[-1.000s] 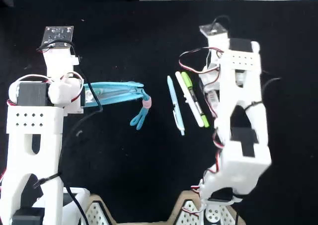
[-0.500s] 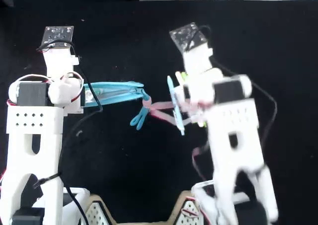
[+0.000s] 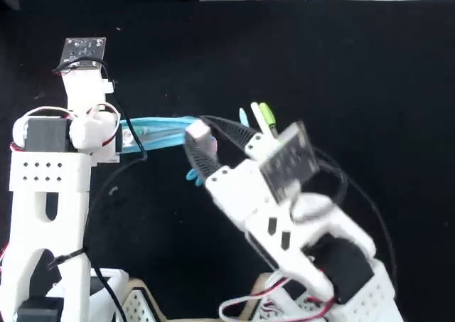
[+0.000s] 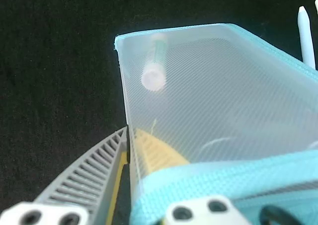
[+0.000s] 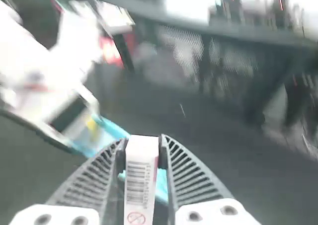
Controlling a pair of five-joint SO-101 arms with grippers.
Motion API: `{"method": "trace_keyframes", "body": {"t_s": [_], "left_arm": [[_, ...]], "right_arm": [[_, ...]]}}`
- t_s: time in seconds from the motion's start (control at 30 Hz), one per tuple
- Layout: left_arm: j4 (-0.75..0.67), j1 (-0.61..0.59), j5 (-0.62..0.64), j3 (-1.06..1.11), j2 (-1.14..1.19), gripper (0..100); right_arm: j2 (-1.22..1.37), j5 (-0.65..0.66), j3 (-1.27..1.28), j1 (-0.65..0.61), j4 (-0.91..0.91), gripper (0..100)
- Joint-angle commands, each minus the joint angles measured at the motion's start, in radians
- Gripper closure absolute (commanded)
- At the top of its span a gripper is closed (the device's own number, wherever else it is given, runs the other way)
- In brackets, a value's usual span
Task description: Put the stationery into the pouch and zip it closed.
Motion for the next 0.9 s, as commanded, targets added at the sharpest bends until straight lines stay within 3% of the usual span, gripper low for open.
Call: {"method": "trace_keyframes", "body": {"t_s": [0.0, 0.5, 0.87], "left_arm": [[0.000, 0.015, 0.012, 0.071, 0.031, 97], [0.000, 0.015, 0.012, 0.071, 0.031, 97], [0.000, 0.015, 0.012, 0.071, 0.031, 97]], "right_arm": [[-0.102, 0.000, 0.127, -0.078, -0.285, 98.7], [0.007, 0.000, 0.484, -0.098, -0.905, 98.7], [0.277, 0.002, 0.510, -0.091, -1.183, 98.8]]}}
